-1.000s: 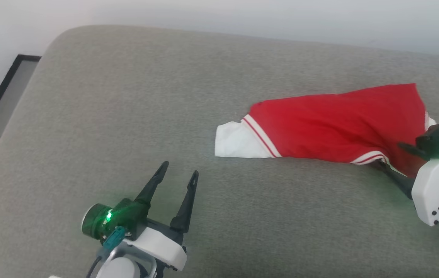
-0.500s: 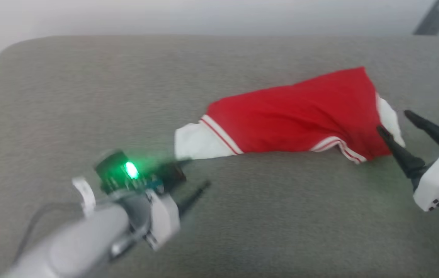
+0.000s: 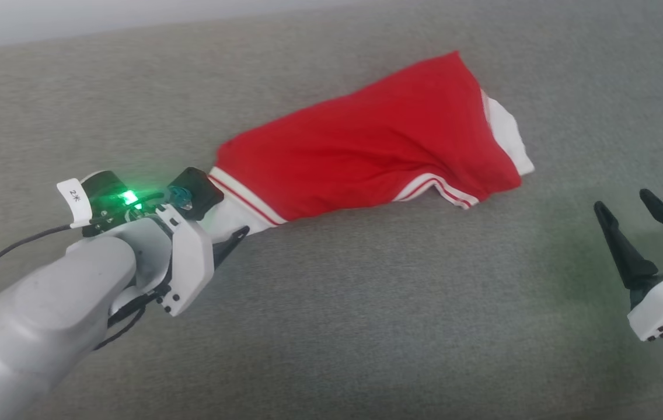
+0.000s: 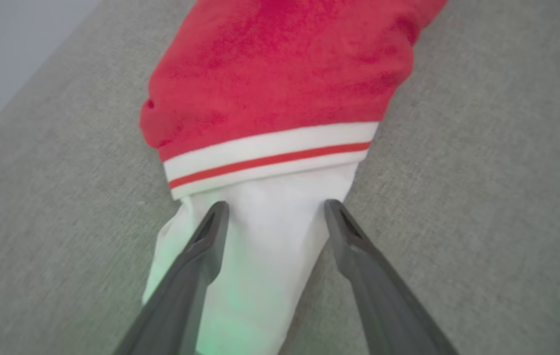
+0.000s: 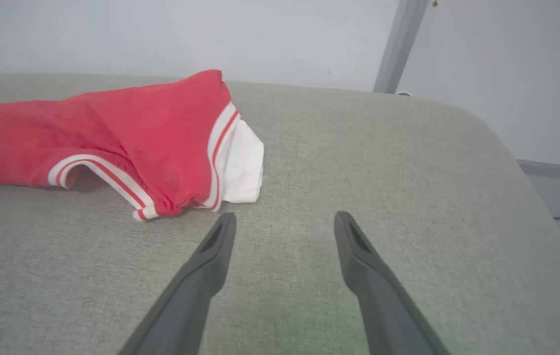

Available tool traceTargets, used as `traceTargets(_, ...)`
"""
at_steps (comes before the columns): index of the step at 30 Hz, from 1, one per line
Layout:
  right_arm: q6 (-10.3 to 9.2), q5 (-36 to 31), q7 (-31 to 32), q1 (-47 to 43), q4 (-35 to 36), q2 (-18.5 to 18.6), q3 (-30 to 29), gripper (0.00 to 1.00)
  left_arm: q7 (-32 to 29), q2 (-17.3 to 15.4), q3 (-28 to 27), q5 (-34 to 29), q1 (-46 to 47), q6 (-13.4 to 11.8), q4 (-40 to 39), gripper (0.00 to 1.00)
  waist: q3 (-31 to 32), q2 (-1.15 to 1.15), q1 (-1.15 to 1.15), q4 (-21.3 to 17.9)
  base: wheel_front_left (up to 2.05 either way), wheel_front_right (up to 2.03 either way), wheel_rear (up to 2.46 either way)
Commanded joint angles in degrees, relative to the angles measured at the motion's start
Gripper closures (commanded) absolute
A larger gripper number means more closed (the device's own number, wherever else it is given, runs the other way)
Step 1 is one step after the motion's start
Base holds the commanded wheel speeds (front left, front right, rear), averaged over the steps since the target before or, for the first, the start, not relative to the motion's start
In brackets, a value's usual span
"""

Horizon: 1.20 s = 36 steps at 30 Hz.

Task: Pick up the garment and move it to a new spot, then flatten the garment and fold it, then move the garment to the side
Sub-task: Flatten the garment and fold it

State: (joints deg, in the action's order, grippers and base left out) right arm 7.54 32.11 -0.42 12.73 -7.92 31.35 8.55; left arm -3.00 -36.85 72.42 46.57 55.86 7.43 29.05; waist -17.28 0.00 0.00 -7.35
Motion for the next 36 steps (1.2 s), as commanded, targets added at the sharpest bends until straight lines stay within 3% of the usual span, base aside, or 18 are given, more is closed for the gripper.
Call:
traceTargets(1, -0.1, -0.63, -0.32, -0.74, 0.18, -0.66, -0.46, 0.0, 0.0, -0.13, 0.33, 0.48, 0.79, 0.08, 0.4, 0.0, -1.2, 0.0, 0.0, -1.4, 0.0, 0.0, 0.0)
traceTargets(9, -0.1, -1.77, -0.23, -2.03, 1.11, -2.57, -1.95, 0.0, -2.71, -1.02, 1.2, -0.54, -0.28, 0.01, 1.67, 0.0, -1.88, 0.0, 0.0, -2.96, 0.0, 0.0, 0.0)
traceTargets(15, -0.11, -2.34, 0.43, -2.41, 1.58, -3.06, -2.42, 0.0, -8.26, -3.57, 1.45, -1.86, -2.79, 0.05, -3.35, 0.0, -1.43, 0.0, 0.0, -2.95, 0.0, 0.0, 0.0)
traceTargets(24, -0.11, -2.89, 1.31, -1.8, 2.3, -3.49, -1.61, 0.0, -11.99, -5.23, 1.4, -3.17, -2.82, 0.11, -8.14, 0.0, -1.16, 0.0, 0.0, -2.55, 0.0, 0.0, 0.0)
traceTargets(25, -0.11, -2.9, 1.42, -1.62, 2.45, -3.54, -1.51, 0.0, -12.13, -5.05, 1.41, -3.47, -2.64, 0.1, -7.5, 0.06, -1.24, 0.0, 0.0, -2.56, 0.0, 0.0, 0.0)
traceTargets(27, -0.11, -2.96, 1.35, -1.31, 2.68, -3.53, -1.44, 0.0, -11.47, -4.47, 1.45, -2.72, -2.06, 0.08, -5.83, 0.38, -1.42, 0.0, 0.0, -2.6, 0.0, 0.0, 0.0)
traceTargets(28, -0.11, -2.96, 1.39, -1.18, 2.83, -3.47, -1.35, 0.0, -11.12, -4.09, 1.38, -2.59, -1.79, -0.06, -4.99, 0.6, -1.56, 0.0, 0.0, -2.66, 0.0, 0.0, 0.0)
traceTargets(29, -0.11, -2.98, 1.46, -1.01, 2.91, -3.26, -1.25, 0.0, -11.36, -3.73, 1.39, -2.37, -1.88, -0.09, -4.32, 1.0, -1.69, 0.0, 0.0, -2.77, 0.0, 0.0, 0.0)
traceTargets(36, -0.11, -3.31, 3.01, 1.64, 3.62, -0.01, 2.56, 0.0, -10.76, -3.71, 1.49, -2.03, -1.25, -0.03, -2.83, 1.0, -2.28, 0.0, 0.0, -2.75, 0.0, 0.0, 0.0)
